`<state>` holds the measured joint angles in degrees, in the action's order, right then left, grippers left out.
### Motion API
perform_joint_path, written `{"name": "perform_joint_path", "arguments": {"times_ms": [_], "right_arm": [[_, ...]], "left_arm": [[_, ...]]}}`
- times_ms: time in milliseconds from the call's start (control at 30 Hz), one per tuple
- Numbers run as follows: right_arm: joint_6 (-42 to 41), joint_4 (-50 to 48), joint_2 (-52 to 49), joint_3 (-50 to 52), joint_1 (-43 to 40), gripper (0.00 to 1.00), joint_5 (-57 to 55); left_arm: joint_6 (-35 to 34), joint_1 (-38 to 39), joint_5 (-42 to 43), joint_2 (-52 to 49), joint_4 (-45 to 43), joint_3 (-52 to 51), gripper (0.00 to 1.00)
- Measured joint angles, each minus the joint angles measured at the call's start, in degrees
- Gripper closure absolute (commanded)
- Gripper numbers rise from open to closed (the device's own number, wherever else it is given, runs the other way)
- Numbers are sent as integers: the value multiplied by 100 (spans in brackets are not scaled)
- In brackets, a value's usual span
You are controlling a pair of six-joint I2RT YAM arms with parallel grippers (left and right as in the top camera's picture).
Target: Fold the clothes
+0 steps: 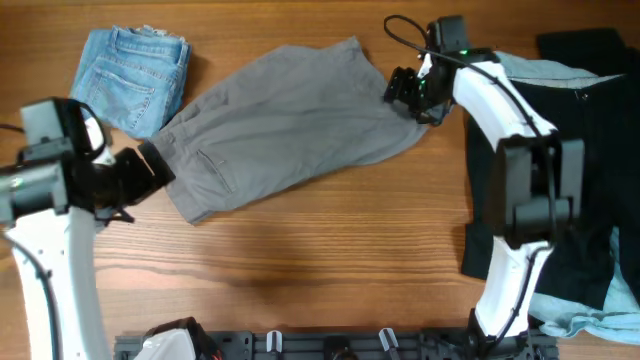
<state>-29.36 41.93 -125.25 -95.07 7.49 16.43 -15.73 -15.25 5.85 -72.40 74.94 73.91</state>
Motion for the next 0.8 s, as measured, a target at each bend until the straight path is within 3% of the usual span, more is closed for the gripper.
{"name": "perform_joint_path", "arguments": {"times_ms": [167,267,333,400,433,467,533,633,733,800], "right_arm": [[245,-52,-203,-4,-9,26,44],[1029,11,-203,-4,-20,16,42],[1377,90,-144,-4,-68,9,28],[1609,-44,33,-2,-192,8,22],[1729,-260,221,-4,-306,8,7],[1794,-374,291,-7,-356,7,4],[1956,-608,254,-7,-358,8,2],[2190,-678,37,-4,-181,16,190],[2581,-68,-221,7,170,21,431],[2669,114,-221,7,289,44,308]], "left_arm": [[-201,0,269,-643,-1582,-1650,0],[-245,11,511,-1220,-2420,-2256,9],[-262,15,531,-1683,-2769,-2347,31],[-293,15,538,-2052,-3021,-2382,57],[-262,15,529,-2339,-3226,-2382,77],[-260,15,535,-2378,-3239,-2354,86],[-258,7,511,-2476,-3213,-2337,87],[-269,9,564,-2503,-3224,-2328,96],[-262,11,599,-2509,-3213,-2306,96],[-262,11,562,-2529,-3176,-2269,96]]}}
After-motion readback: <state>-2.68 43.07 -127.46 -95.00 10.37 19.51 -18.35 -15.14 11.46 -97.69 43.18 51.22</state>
